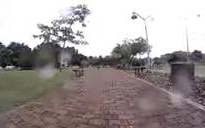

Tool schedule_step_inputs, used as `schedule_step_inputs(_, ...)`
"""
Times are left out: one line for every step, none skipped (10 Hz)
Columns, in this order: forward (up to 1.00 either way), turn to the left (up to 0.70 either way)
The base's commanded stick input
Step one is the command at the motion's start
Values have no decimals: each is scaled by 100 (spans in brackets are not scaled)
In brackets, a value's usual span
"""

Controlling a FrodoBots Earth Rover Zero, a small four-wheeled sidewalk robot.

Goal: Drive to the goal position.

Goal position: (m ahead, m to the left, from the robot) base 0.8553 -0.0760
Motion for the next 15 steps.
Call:
schedule_step_inputs(70,0)
schedule_step_inputs(70,0)
schedule_step_inputs(70,0)
schedule_step_inputs(70,0)
schedule_step_inputs(70,0)
schedule_step_inputs(70,0)
schedule_step_inputs(70,0)
schedule_step_inputs(70,0)
schedule_step_inputs(70,0)
schedule_step_inputs(70,0)
schedule_step_inputs(70,0)
schedule_step_inputs(70,0)
schedule_step_inputs(70,0)
schedule_step_inputs(70,0)
schedule_step_inputs(70,0)
